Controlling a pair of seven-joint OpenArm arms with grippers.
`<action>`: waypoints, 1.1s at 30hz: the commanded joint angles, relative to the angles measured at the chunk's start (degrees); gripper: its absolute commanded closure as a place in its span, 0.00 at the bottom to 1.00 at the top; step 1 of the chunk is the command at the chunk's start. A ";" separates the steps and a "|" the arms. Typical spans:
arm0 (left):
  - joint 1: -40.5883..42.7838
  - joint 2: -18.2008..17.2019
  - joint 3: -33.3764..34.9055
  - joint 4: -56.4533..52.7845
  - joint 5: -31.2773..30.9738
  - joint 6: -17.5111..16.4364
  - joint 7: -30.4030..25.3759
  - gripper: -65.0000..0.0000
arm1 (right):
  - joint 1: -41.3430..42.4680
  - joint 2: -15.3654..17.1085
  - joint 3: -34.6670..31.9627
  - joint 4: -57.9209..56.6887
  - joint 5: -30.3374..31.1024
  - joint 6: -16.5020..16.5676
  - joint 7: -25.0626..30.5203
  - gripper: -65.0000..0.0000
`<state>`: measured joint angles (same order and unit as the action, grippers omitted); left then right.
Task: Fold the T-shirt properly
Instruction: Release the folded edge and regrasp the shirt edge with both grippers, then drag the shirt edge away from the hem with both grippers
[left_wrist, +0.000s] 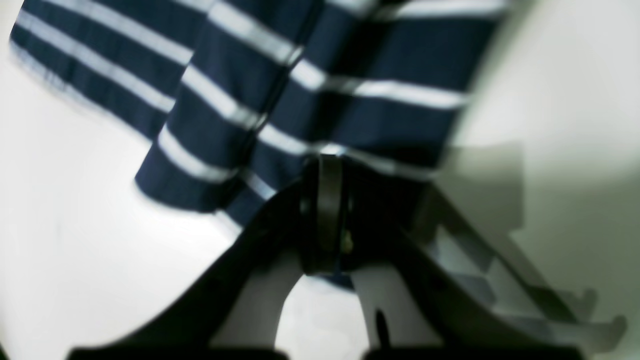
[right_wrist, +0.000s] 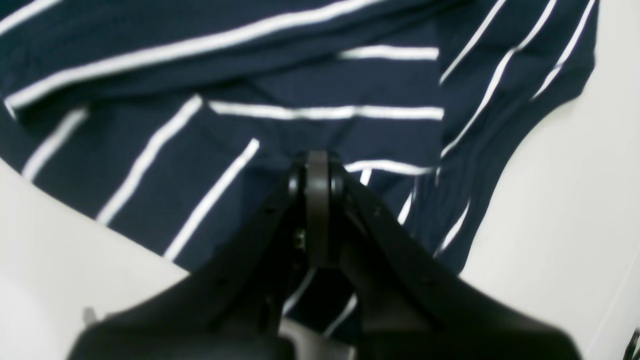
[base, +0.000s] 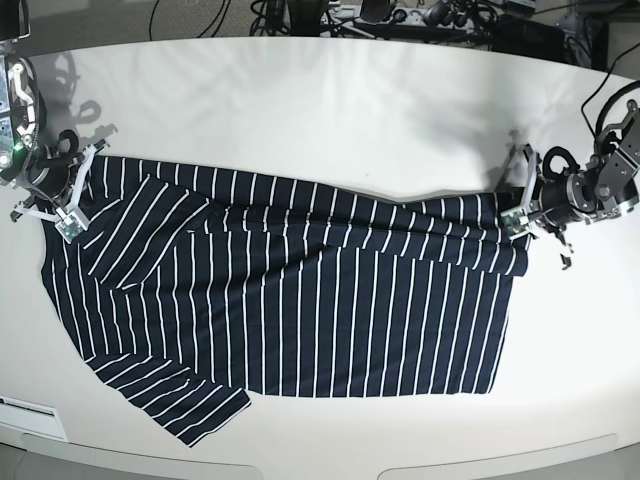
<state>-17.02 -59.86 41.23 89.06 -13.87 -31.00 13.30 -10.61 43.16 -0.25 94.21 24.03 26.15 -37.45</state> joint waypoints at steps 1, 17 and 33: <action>-1.51 -1.57 -0.52 1.57 0.07 -0.09 -1.31 1.00 | 1.29 1.79 0.61 0.90 0.11 -0.74 2.05 1.00; 1.18 -7.43 -0.55 10.45 -1.60 0.17 2.58 1.00 | 1.57 0.33 0.61 0.96 12.33 -3.17 -2.29 1.00; 2.12 -1.18 0.02 0.55 1.31 -3.82 0.50 1.00 | -0.90 -4.85 0.61 0.92 0.00 -1.03 -3.23 1.00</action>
<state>-14.76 -59.75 41.54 89.56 -13.06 -33.56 12.84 -11.60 36.99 -0.12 94.59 24.60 25.10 -39.22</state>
